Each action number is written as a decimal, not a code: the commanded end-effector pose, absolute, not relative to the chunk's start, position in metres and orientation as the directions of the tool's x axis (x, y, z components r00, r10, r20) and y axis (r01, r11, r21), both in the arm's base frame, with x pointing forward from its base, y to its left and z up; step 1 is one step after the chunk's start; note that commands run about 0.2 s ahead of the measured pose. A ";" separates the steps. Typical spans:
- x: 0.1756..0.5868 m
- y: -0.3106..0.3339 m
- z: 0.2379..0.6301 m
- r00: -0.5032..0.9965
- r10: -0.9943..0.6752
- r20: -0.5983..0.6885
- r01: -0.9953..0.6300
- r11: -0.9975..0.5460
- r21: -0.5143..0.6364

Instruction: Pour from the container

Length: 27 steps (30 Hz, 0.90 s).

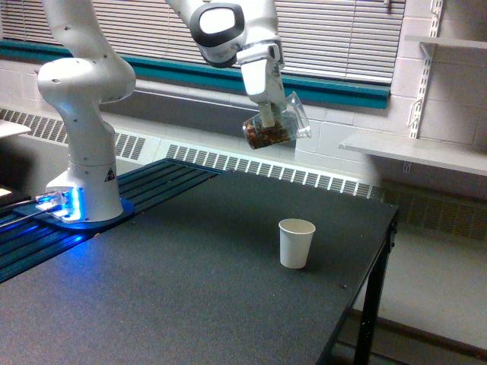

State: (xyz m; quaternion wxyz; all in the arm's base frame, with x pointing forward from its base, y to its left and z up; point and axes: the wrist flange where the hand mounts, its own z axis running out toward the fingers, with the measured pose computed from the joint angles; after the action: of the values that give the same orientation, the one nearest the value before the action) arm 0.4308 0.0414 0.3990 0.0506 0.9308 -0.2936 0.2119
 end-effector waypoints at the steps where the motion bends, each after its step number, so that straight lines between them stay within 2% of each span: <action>1: 0.429 0.034 0.390 0.719 -0.562 0.410 -0.612 -0.791 -0.011; 27: 0.415 0.034 0.343 0.746 -0.588 0.312 -0.642 -0.760 0.102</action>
State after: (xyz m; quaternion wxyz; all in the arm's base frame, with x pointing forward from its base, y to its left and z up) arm 0.4160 0.0320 0.3458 0.0977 0.9318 -0.3211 0.1382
